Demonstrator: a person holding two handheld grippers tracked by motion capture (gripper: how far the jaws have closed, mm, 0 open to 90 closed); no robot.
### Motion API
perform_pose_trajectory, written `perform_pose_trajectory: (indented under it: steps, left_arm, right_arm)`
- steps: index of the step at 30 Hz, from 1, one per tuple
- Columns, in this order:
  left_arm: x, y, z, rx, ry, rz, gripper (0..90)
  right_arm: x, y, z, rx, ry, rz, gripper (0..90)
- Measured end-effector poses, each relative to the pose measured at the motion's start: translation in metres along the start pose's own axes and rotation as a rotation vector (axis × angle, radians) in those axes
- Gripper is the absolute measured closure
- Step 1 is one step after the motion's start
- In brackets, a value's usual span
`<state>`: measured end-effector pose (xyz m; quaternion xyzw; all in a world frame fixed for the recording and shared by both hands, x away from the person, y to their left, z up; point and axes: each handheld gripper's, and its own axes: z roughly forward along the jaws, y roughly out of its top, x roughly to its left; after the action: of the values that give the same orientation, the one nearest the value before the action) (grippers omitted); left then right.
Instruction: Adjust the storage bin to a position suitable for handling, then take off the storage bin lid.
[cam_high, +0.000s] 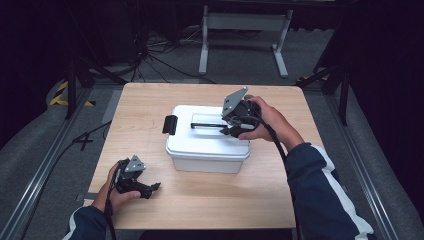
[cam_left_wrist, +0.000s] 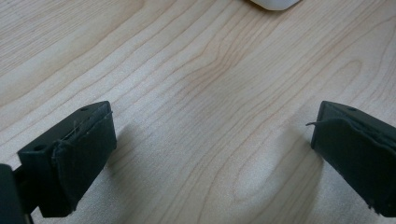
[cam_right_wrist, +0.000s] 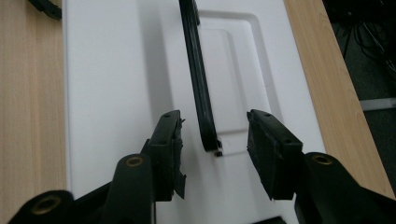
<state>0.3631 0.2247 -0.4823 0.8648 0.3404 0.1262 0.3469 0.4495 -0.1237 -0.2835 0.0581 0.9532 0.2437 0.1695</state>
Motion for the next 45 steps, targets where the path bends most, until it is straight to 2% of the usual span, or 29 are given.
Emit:
perform_pose_trajectory:
  steps: [4,7,8,12,14,16,22,29,36,45]
  left_arm:
    - [0.000,0.000,0.000,0.000,0.000,0.000,0.6]
    - [0.000,0.000,0.000,0.000,0.000,0.000,0.6]
    - [0.000,0.000,0.000,0.000,0.000,0.000,0.6]
    - [0.000,0.000,0.000,0.000,0.000,0.000,0.6]
    - [0.000,0.000,0.000,0.001,0.000,0.000,0.6]
    - [0.000,0.000,0.000,0.001,0.000,0.000,0.6]
    - [0.001,0.000,0.000,-0.002,0.001,0.006,0.5]
    - [0.001,0.000,0.000,-0.002,0.001,0.006,0.6]
    - [0.000,0.000,0.000,-0.001,0.000,0.003,0.6]
    - [-0.001,-0.001,0.000,-0.007,0.008,-0.002,0.7]
  right_arm:
    - [0.002,0.011,0.006,0.022,-0.016,-0.037,61.0]
    - [0.005,0.019,0.012,0.045,-0.015,-0.044,65.4]
    - [0.006,0.021,0.013,0.044,-0.028,-0.046,68.1]
    - [0.007,0.028,0.018,0.069,-0.017,-0.073,75.9]
    - [0.008,0.030,0.019,0.084,-0.004,-0.070,79.3]
    - [0.008,0.032,0.022,0.092,-0.014,-0.082,82.7]
    - [0.007,0.035,0.022,0.099,-0.017,-0.113,84.2]
    - [0.005,0.037,0.022,0.115,-0.020,-0.113,84.5]
    - [0.007,0.040,0.020,0.106,-0.023,-0.117,84.7]
    - [0.006,0.044,0.005,0.085,-0.047,-0.124,84.8]
